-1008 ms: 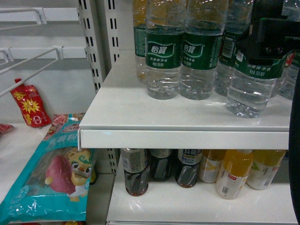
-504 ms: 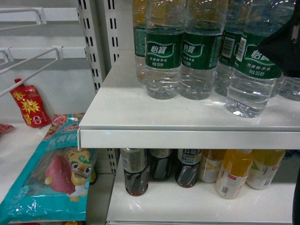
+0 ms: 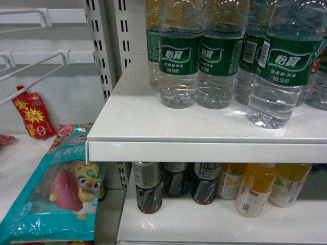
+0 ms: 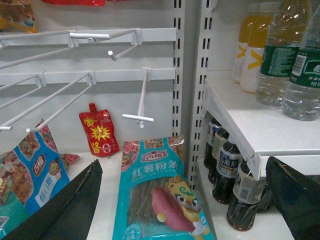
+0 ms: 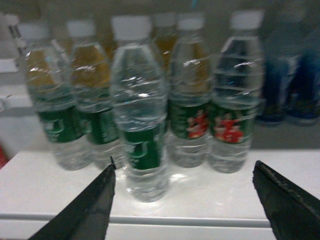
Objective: Move water from second to third shelf
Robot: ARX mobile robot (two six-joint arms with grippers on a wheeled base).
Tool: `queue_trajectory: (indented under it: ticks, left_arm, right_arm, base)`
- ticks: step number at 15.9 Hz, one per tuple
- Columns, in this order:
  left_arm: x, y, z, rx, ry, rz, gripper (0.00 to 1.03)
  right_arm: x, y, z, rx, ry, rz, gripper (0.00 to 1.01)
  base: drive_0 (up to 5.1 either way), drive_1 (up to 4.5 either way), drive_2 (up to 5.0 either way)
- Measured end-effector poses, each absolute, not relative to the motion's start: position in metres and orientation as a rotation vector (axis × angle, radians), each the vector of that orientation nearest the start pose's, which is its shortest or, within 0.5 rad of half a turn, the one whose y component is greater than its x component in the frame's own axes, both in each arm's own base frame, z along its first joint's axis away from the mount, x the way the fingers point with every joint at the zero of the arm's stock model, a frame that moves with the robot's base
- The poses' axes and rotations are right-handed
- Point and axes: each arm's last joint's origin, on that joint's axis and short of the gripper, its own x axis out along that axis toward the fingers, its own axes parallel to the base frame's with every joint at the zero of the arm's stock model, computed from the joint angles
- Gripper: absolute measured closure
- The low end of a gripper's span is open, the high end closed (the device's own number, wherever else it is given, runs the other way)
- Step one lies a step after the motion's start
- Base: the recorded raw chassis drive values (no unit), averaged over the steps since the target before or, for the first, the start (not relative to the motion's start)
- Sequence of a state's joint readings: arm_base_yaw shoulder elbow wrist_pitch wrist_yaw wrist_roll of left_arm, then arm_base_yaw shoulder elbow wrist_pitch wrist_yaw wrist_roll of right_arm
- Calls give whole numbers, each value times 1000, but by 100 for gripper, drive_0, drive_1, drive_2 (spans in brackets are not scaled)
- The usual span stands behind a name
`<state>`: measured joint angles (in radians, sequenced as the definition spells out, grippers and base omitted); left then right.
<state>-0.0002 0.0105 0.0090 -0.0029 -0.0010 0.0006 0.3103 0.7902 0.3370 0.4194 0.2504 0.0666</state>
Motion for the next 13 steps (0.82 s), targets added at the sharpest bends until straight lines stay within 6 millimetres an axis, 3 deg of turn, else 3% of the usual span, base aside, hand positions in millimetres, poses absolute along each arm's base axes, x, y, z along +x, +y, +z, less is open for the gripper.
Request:
queue_trajectory:
  ticks: [3,6,9,10,13]
  left_arm:
    - [98,0,166,1,4,0,5]
    - [98,0,165,1,4,0,5]
    - [98,0,165,1,5,0,5]
    - [98,0,165,1,4,0,5]
    - [98,0,165,1,5,0,5]
  right_arm:
    - [144,23,214,21,4,-17,51]
    - [142,21,212,17,-3,-8,60]
    - [133,13,196,6,7,-5,95]
    - [130,11,193,3,4,-8,99]
    - [122,-1,184,2,2,-12,99]
  base:
    - [0,0,0]
    - [0,0,0]
    - [0,0,0]
    - [0,0,0]
    - [0,0,0]
